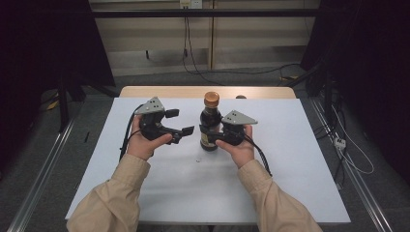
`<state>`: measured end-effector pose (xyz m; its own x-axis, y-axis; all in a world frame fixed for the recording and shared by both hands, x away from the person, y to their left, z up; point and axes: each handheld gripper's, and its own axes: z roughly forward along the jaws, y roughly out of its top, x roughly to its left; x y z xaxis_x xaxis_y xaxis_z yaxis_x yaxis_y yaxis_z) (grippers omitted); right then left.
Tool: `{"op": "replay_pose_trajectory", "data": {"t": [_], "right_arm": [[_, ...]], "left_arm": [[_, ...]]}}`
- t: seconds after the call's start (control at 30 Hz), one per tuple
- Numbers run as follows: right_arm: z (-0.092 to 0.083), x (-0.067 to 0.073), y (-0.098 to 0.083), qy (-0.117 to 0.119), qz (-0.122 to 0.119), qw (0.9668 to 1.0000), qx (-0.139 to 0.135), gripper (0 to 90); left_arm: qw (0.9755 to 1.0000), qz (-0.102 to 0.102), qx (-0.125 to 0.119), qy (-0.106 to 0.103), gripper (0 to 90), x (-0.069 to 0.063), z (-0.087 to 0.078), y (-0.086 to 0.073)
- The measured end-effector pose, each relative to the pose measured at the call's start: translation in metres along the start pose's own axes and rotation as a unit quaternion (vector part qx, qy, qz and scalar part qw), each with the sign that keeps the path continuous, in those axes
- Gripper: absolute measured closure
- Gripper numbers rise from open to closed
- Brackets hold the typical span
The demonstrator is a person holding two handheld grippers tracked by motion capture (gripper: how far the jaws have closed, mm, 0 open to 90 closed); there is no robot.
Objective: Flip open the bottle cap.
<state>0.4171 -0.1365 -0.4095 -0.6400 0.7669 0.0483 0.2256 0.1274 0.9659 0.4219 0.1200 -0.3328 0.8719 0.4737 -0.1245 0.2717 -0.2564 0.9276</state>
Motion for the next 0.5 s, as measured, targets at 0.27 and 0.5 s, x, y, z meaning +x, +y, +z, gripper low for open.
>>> {"op": "replay_pose_trajectory", "data": {"t": [0.27,0.5], "right_arm": [[0.000,0.000,0.000,0.001,-0.001,1.0000,0.002,30.3],[0.000,0.000,0.000,0.000,0.000,1.0000,0.001,30.3]], "left_arm": [[1.0000,0.005,0.007,0.005,11.1,0.003,0.006,0.013],[0.9999,-0.002,0.012,0.004,18.3,0.009,0.013,0.019]]}}
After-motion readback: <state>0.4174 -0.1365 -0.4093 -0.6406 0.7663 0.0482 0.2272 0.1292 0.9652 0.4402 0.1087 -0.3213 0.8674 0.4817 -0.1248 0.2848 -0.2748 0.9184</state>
